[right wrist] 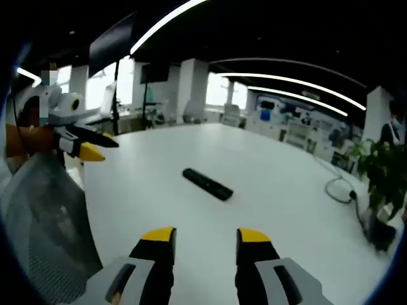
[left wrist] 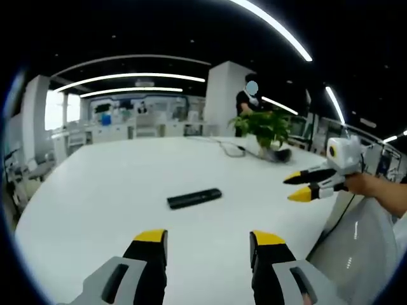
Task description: Press the specified remote control buttons in sequence, fully releasing each button before pressing the next.
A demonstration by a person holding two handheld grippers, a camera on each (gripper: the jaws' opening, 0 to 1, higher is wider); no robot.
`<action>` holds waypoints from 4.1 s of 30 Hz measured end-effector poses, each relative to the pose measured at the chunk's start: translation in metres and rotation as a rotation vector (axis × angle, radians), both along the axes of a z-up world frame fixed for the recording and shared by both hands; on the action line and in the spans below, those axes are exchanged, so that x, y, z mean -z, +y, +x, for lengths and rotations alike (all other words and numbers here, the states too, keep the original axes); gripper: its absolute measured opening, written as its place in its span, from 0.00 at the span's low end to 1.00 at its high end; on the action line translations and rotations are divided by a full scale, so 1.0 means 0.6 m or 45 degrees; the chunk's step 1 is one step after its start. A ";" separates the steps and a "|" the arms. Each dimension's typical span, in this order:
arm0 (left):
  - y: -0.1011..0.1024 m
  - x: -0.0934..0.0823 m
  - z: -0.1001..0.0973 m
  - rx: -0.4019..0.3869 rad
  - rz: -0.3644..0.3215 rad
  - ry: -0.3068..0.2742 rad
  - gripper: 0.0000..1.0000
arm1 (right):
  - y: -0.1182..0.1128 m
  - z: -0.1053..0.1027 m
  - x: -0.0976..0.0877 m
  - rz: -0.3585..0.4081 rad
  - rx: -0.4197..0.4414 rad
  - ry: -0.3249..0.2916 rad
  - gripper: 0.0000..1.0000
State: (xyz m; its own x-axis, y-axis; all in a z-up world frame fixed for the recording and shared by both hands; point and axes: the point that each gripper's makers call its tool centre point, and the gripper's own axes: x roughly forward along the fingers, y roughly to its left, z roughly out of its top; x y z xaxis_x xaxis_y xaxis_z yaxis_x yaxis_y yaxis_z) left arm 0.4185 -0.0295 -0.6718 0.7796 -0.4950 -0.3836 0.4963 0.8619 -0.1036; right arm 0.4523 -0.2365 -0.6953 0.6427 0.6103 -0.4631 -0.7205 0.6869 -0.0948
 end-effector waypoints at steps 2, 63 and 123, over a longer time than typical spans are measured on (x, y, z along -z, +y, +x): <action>0.000 0.001 0.000 0.001 0.003 0.002 0.52 | 0.000 0.000 0.000 0.002 0.000 0.000 0.35; 0.020 0.009 0.017 -0.088 0.044 0.011 0.77 | -0.030 0.031 -0.047 0.223 0.184 -0.048 0.45; 0.044 -0.020 0.110 0.003 0.195 -0.064 0.72 | 0.037 0.089 -0.111 0.170 0.036 -0.172 0.43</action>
